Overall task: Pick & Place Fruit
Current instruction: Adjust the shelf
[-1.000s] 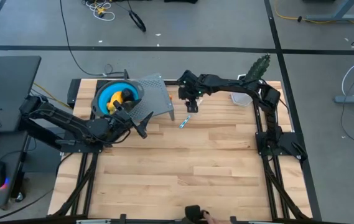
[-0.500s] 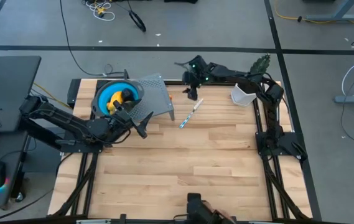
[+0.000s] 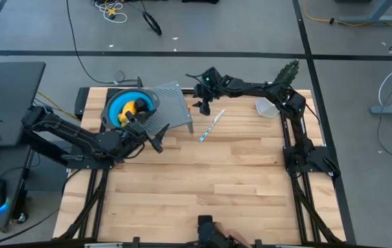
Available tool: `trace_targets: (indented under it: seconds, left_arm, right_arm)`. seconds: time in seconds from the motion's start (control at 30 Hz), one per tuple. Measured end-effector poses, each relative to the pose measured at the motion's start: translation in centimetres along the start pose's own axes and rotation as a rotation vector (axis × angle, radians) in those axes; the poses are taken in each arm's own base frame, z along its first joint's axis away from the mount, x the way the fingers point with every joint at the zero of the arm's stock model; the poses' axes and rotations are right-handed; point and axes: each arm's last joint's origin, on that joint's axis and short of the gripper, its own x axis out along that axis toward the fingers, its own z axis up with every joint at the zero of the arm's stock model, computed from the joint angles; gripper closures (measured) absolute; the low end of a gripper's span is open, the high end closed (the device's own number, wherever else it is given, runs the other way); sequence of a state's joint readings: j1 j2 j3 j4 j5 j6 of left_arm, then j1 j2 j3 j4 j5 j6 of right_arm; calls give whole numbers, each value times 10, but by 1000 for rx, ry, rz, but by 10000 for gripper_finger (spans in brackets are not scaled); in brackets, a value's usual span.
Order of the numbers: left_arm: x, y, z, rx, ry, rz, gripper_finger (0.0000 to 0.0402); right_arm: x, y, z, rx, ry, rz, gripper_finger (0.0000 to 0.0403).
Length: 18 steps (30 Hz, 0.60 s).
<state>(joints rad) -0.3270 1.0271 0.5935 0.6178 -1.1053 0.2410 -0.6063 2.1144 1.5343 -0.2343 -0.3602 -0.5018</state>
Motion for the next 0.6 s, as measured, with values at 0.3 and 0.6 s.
trace_targets:
  seconds: [0.3, 0.6]
  left_arm:
    - [0, 0, 0, -1, 0, 1, 52]
    - [0, 0, -1, 17, 7, 7, 52]
  right_arm:
    - [-1, 1, -1, 39, 10, 42, 172]
    - [-39, 13, 11, 71, 91, 94, 172]
